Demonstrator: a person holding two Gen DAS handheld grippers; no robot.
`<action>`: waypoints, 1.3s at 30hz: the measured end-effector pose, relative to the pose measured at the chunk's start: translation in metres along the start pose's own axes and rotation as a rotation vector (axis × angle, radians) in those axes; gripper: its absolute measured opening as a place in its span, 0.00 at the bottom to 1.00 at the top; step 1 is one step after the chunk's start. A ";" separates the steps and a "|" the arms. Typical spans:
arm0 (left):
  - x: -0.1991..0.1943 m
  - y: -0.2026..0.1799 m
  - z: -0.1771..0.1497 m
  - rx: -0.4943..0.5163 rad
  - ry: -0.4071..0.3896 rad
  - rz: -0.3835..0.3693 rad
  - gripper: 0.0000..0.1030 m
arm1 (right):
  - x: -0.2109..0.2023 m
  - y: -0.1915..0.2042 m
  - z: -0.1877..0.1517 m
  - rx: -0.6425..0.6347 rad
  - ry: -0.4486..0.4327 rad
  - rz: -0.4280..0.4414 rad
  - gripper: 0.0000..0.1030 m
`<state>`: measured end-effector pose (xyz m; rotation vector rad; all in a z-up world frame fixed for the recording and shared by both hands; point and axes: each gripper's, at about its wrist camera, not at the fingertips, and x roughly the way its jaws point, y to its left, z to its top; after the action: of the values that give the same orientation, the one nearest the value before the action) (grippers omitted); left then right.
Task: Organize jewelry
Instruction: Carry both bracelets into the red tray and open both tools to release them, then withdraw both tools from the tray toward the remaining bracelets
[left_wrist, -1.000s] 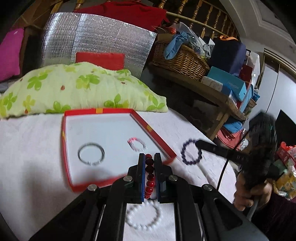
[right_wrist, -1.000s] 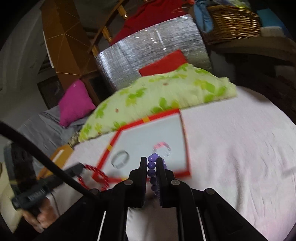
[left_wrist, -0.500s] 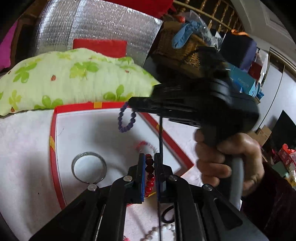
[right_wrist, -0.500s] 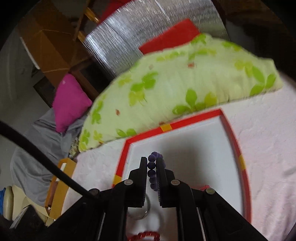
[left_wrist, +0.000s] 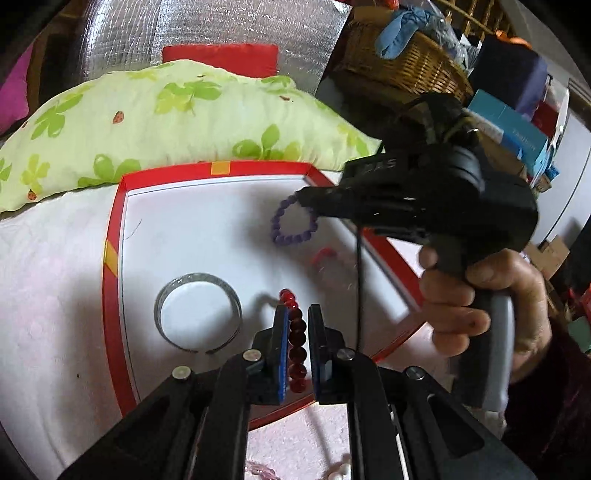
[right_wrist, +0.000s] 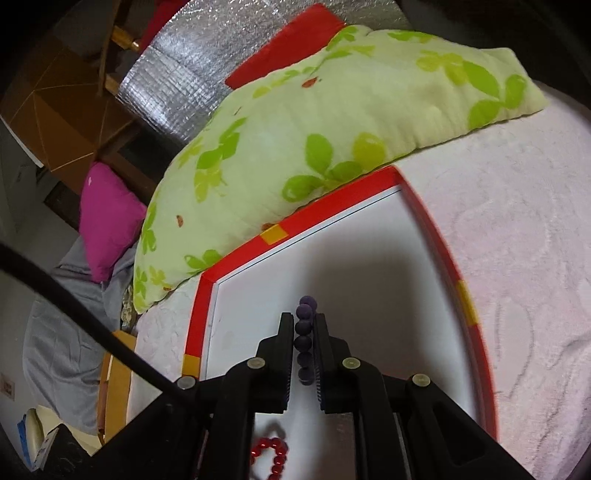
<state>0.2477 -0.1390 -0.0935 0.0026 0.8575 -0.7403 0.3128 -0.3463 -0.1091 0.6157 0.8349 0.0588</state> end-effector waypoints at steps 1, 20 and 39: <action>0.000 -0.001 -0.001 0.004 0.008 0.017 0.19 | -0.003 -0.002 -0.001 -0.003 -0.007 -0.017 0.17; -0.065 0.018 -0.031 -0.020 -0.128 0.294 0.65 | -0.145 -0.017 -0.064 -0.066 -0.264 -0.066 0.61; -0.124 0.000 -0.124 -0.045 -0.070 0.383 0.66 | -0.213 -0.011 -0.197 -0.149 -0.181 0.044 0.61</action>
<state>0.1098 -0.0303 -0.0911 0.0979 0.7774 -0.3594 0.0262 -0.3197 -0.0714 0.4913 0.6355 0.1023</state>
